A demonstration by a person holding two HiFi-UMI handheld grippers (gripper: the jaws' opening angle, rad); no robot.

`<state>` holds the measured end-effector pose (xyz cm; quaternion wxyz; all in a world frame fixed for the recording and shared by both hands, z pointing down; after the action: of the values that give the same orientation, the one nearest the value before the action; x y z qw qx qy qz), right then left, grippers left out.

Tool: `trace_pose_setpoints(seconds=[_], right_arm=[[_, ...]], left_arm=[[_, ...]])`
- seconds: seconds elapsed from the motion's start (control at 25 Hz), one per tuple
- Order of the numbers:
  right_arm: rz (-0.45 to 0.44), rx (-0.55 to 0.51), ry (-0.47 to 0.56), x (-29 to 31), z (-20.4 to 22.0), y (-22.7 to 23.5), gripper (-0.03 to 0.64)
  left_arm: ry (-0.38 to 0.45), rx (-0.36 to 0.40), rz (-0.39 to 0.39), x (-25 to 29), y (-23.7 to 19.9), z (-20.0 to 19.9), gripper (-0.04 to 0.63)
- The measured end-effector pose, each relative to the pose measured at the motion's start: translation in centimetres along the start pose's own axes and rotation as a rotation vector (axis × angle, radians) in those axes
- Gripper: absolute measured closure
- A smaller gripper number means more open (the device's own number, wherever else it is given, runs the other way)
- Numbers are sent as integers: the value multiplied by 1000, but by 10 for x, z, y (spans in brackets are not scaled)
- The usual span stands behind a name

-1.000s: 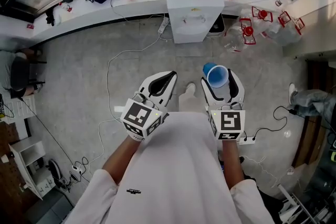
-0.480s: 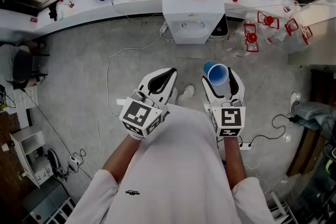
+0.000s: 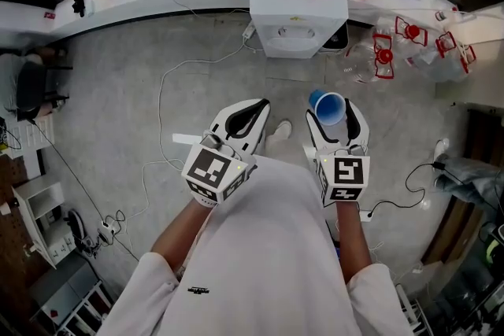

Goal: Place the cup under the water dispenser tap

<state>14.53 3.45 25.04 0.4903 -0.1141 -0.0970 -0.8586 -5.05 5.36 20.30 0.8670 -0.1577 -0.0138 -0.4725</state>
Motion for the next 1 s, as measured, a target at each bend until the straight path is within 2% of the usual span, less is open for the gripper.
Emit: trace_pose_setpoints(seconds=[0.56,1.0], right_arm=[[-29,-54,7,40,16,6,247],[-50,-77,3,74,49,15,247]], left_arm=[[-39,-9,-2,21,-20,25,595],[-51,-17,-25,41,-36,59,595]])
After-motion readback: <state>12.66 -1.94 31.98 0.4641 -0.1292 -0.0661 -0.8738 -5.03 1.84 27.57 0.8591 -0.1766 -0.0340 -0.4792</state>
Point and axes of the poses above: the fingertips, and each gripper's own axes: x forward along the fingers, y to its right, z out of its underside, the point moved 7 cm from there along -x, backward along the fingers, and after that the axes turned 12 degrees about y, right-handed, at the moved point
